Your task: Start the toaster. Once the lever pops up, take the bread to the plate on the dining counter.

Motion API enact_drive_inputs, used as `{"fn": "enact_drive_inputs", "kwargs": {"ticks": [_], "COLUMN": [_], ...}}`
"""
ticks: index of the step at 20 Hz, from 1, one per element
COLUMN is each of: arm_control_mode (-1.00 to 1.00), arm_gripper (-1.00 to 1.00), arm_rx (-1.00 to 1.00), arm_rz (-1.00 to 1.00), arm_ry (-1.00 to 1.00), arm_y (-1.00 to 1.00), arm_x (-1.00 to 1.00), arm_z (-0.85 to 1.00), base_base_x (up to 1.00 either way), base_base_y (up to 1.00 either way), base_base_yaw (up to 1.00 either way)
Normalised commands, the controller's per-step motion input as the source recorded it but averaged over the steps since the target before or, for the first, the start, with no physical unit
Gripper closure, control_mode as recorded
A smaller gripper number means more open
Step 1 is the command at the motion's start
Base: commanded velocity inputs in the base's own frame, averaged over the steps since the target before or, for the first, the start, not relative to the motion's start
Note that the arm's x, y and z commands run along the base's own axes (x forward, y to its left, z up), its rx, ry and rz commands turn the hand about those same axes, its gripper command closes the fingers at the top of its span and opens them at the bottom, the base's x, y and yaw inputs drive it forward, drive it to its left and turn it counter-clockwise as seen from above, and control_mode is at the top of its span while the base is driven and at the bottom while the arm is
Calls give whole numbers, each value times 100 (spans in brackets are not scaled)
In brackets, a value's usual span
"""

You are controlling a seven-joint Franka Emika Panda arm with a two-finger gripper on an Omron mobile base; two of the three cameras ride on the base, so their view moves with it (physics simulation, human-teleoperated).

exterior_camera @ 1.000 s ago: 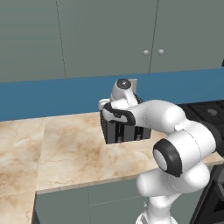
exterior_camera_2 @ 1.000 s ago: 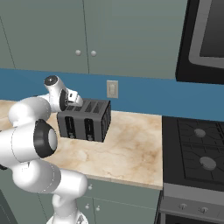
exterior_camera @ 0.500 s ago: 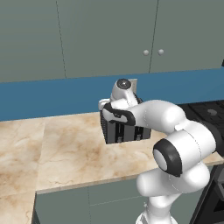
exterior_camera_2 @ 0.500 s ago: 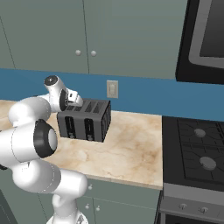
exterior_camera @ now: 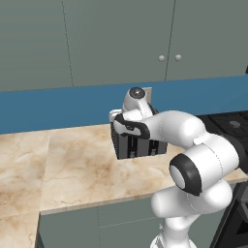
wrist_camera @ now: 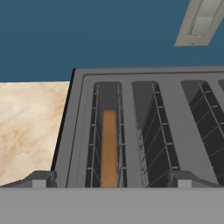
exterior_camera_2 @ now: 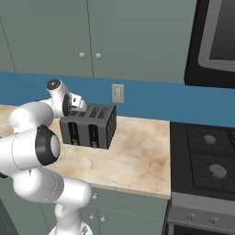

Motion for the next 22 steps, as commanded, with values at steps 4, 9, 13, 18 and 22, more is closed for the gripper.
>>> {"fn": "enact_drive_inputs", "kwargs": {"ticks": [4,9,13,18,22], "arm_control_mode": [-100,-100,-100,-100,-100], "arm_gripper": [-100,-100,-100,-100,-100], "arm_rx": [0,0,0,0,0], "arm_rz": [0,0,0,0,0], "arm_ry": [0,0,0,0,0], "arm_y": [0,0,0,0,0], "arm_x": [0,0,0,0,0], "arm_z": [0,0,0,0,0], "base_base_x": [0,0,0,0,0], "base_base_y": [0,0,0,0,0], "base_base_yaw": [0,0,0,0,0]}}
